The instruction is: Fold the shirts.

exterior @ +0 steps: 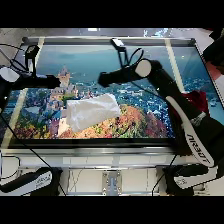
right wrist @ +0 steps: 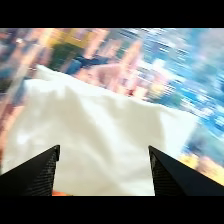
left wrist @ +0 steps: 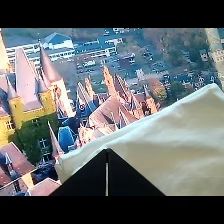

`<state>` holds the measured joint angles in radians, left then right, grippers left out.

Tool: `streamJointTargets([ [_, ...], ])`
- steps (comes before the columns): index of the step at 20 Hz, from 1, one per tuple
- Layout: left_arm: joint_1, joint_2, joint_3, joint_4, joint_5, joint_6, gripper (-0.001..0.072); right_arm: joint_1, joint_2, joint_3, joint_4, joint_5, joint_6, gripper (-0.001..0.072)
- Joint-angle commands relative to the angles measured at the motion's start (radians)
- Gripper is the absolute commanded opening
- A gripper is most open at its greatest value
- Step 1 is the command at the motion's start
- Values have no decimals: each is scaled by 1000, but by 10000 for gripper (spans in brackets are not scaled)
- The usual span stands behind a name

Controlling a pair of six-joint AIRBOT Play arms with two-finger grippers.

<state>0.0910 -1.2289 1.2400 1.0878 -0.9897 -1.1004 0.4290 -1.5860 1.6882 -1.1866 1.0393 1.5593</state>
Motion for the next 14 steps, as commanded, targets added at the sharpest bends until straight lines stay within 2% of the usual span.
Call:
streamJointTargets([
  [1,2,2,-1,0,-2,-1,12,-206,-78,-27,-52,143,100,508],
  [2,3,2,-1,1,-2,-1,12,-258,-134,-32,61,177,98,472],
  [4,3,2,-1,1,-2,0,12,-331,-250,-32,316,257,34,479],
  [5,3,2,-1,1,-2,-1,12,-352,-304,-33,422,296,-18,517],
  [6,3,2,-1,1,-3,-1,12,-358,-344,-33,473,320,-38,594],
  [7,3,2,-1,1,-2,-1,12,-354,-376,-33,491,330,-48,654],
  [8,3,2,-1,1,-2,-1,12,-342,-399,-32,493,331,-58,669],
  [14,2,2,-1,0,-3,-43,12,-218,-475,-32,507,243,-77,667],
])
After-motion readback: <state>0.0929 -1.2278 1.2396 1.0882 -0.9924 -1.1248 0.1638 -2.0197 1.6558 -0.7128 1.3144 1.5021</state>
